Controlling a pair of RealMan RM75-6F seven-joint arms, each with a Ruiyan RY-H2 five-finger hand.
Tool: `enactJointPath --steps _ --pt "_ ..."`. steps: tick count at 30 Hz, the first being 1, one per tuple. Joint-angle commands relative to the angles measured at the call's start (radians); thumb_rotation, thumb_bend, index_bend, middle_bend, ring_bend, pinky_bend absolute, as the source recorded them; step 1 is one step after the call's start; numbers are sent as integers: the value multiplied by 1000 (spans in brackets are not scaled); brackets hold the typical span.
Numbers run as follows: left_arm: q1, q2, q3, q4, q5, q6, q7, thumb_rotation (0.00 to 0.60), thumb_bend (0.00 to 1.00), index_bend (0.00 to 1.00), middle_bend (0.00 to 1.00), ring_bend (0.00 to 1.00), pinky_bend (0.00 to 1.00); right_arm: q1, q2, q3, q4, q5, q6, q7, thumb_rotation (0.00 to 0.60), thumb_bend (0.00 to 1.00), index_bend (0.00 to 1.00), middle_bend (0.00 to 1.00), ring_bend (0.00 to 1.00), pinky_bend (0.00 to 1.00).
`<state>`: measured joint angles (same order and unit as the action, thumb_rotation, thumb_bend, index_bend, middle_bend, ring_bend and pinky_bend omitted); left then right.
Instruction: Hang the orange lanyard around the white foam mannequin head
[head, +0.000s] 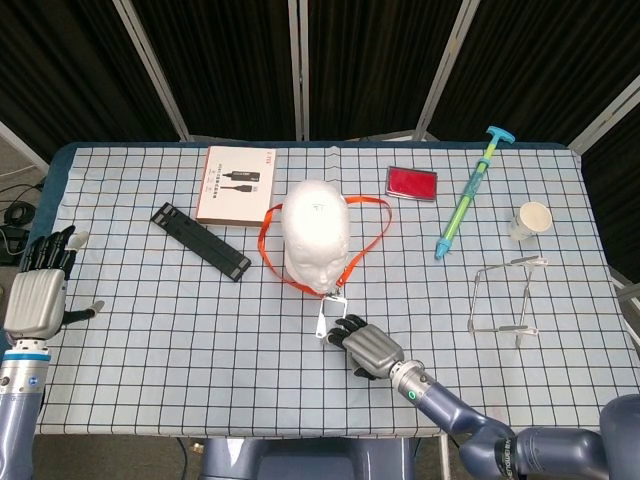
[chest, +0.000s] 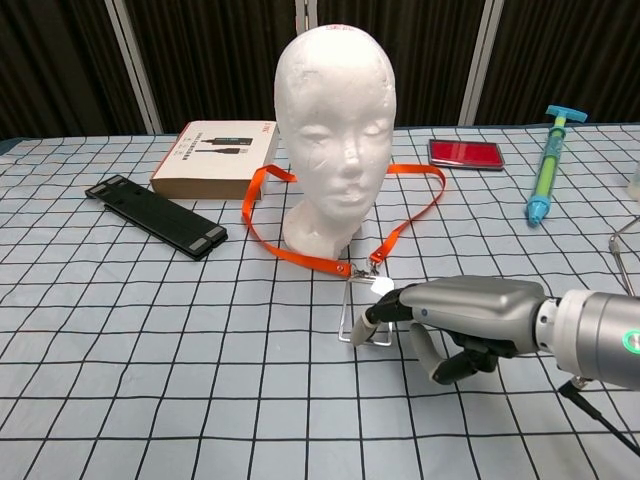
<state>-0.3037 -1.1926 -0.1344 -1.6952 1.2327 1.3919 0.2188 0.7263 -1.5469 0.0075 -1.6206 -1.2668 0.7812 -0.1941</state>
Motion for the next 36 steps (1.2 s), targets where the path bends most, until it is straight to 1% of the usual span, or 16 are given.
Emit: enactJointPath --steps 1,5,10,15,21,25,29,31,32,34,36 --pt "1 0 -1 1 0 -2 0 600 0 0 0 0 0 -1 14 -9 -17 -10 -6 7 600 1000 246 202 103 0" --pt "2 -1 -2 1 1 -4 2 600 0 0 0 0 0 -3 41 -31 -56 -34 -17 16 600 1000 247 204 104 0" --pt "3 -3 -6 3 1 -6 7 600 0 0 0 0 0 -2 92 -75 -118 -95 -37 21 600 1000 249 205 104 0" --pt "5 -5 -8 4 1 -9 10 600 0 0 0 0 0 -6 131 -100 -168 -156 -25 26 600 1000 254 208 104 0" --pt "8 -7 -9 9 2 -12 12 600 0 0 0 0 0 -32 207 -110 -212 -307 94 58 600 994 258 212 105 0" --pt "11 -8 -9 11 5 -11 12 600 0 0 0 0 0 -59 291 -127 -220 -411 197 78 600 943 258 210 104 0" --pt "20 -8 -3 14 21 0 9 600 0 0 0 0 0 -115 375 -141 -191 -497 346 95 600 822 258 204 104 0" --pt "29 -6 2 13 34 13 3 600 0 0 0 0 0 -164 416 -142 -154 -526 454 110 600 751 257 201 105 0" --pt "32 -5 4 13 38 17 1 600 0 0 0 0 0 -180 426 -139 -140 -531 489 113 600 686 254 196 105 0" --pt "41 -4 10 12 50 28 -3 600 0 0 0 0 0 -218 441 -133 -106 -536 564 116 600 517 234 178 98 0" --pt "53 -1 21 12 68 44 -7 600 0 0 0 0 0 -282 441 -118 -57 -520 677 134 600 256 184 121 49 0"
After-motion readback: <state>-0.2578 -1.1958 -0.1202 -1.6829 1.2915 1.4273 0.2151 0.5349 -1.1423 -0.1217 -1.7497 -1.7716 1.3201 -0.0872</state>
